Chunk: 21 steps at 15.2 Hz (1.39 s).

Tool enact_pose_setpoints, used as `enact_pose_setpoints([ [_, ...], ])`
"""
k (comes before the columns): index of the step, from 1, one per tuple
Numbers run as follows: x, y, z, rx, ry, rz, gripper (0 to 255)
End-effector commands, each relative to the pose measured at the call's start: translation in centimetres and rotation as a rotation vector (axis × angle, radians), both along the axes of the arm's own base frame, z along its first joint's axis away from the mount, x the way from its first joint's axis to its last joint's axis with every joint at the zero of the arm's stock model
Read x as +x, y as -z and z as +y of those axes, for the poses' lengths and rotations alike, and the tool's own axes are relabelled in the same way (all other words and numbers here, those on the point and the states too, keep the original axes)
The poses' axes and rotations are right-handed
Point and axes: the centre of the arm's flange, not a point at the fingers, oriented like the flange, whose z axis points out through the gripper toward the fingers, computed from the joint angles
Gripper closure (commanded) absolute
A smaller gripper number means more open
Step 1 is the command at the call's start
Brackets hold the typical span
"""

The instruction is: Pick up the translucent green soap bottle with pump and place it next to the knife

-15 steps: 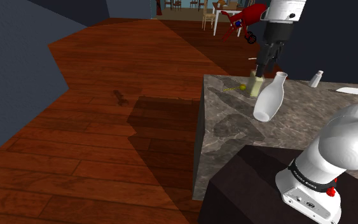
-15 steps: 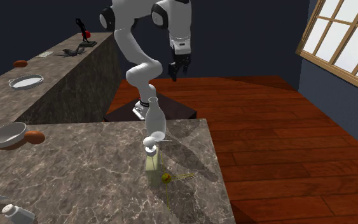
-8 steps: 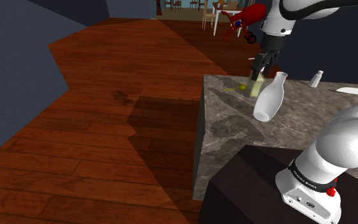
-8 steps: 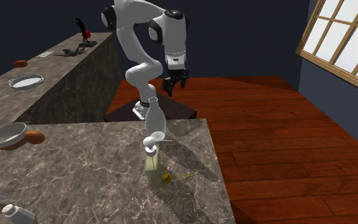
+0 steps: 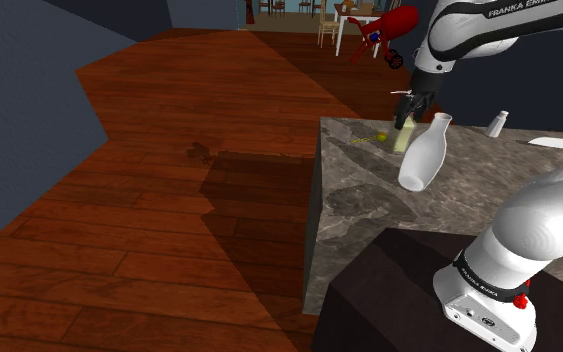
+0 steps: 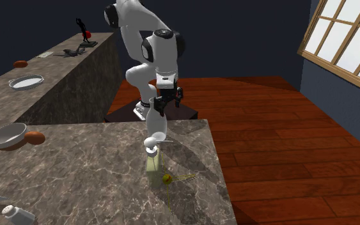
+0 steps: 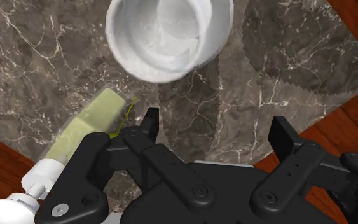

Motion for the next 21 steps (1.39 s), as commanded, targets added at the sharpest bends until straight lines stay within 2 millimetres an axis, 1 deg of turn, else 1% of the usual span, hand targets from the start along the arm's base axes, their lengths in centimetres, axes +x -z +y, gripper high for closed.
enact_pose_setpoints([
  [1,0.6,1.0,-2.0,-0.021,0.025,-0.020,0],
  [12,2.5,6.4,-13.5,-0.124,0.163,-0.113,0],
  [13,2.5,6.6,-13.8,-0.127,0.167,-0.116,0],
  [19,3.0,9.7,-14.3,-0.127,0.167,-0.116,0],
  [20,3.1,10.5,-14.4,-0.127,0.167,-0.116,0],
  [21,3.1,10.5,-14.4,-0.127,0.167,-0.116,0],
])
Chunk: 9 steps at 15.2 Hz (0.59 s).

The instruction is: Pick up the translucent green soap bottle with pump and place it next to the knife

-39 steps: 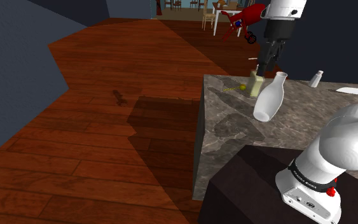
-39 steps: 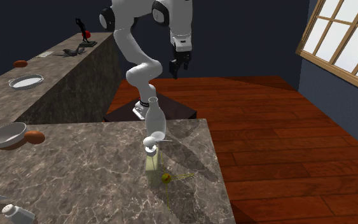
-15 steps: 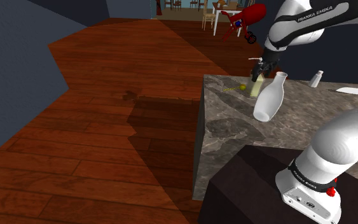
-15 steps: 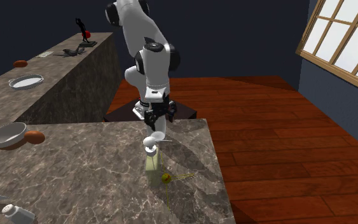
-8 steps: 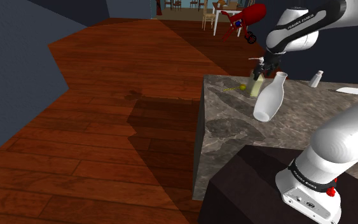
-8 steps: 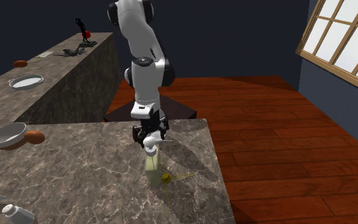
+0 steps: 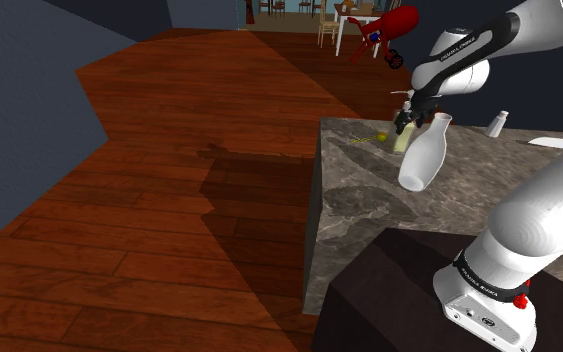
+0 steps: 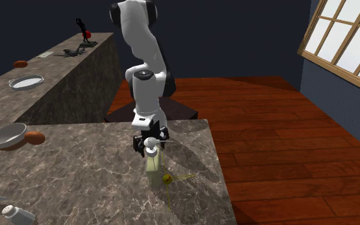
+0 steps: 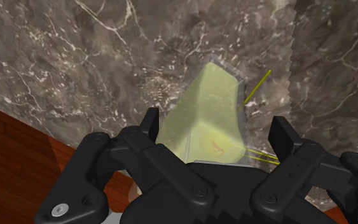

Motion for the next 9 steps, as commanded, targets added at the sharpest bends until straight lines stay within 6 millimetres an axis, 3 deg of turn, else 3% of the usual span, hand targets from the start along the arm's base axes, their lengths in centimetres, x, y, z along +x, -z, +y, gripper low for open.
enact_pose_setpoints([
  [1,0.05,0.25,-0.11,-0.001,0.000,-0.001,0],
  [7,0.06,0.25,-0.11,-0.001,0.000,-0.001,0],
  [8,0.06,0.25,-0.11,-0.001,0.000,-0.001,255],
  [9,0.06,0.25,-0.11,-0.001,0.000,-0.001,255],
])
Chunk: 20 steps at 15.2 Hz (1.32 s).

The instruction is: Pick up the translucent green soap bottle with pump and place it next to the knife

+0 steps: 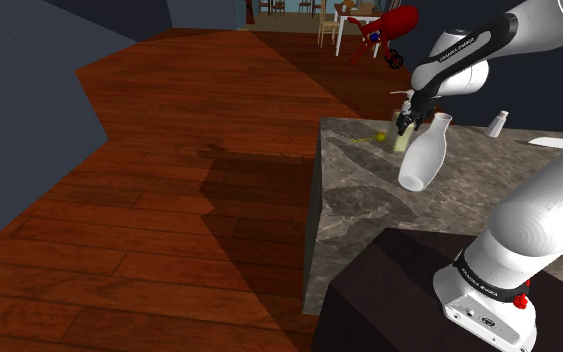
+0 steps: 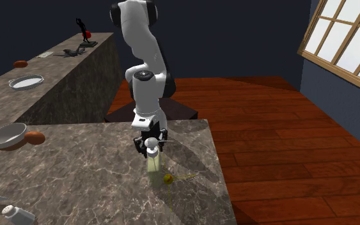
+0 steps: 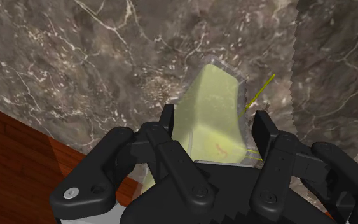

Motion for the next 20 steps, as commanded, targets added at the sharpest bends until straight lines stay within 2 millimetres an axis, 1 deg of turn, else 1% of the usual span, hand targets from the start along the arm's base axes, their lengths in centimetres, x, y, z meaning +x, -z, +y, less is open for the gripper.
enact_pose_setpoints([
  [1,0.0,0.0,0.0,0.000,0.000,0.000,255],
  [8,0.0,0.0,0.0,0.000,0.000,0.000,255],
  [20,0.0,-6.3,0.0,0.000,0.000,0.000,255],
])
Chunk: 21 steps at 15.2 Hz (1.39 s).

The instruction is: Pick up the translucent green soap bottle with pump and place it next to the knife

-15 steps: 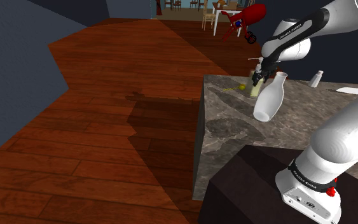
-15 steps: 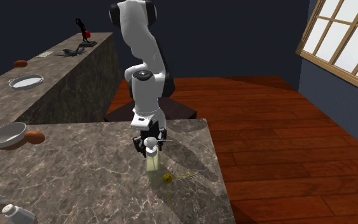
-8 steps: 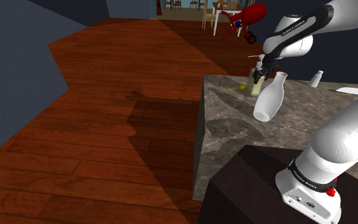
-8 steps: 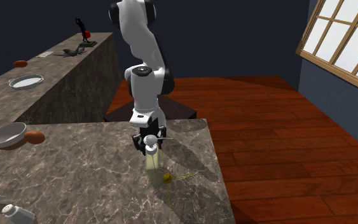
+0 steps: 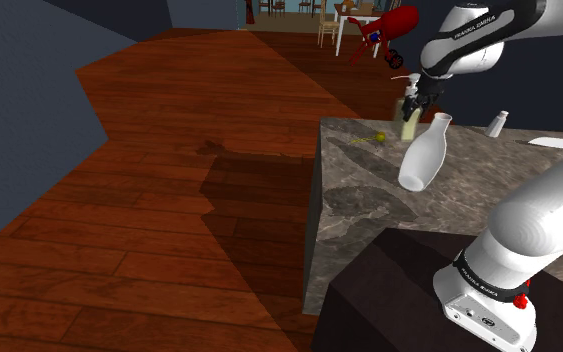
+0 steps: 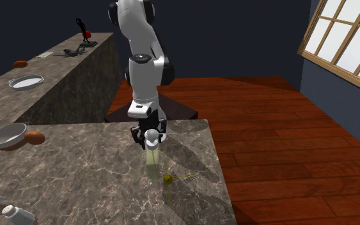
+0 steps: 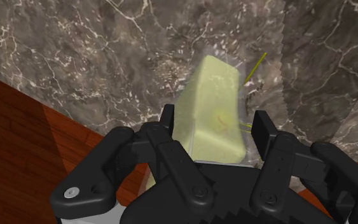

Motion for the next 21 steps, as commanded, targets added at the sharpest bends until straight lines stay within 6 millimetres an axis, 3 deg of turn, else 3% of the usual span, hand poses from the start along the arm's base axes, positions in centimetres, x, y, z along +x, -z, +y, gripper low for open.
enact_pose_setpoints([
  [1,0.1,-1.0,0.1,0.000,0.000,0.000,255],
  [21,0.1,-11.6,0.1,0.000,0.000,0.000,255],
])
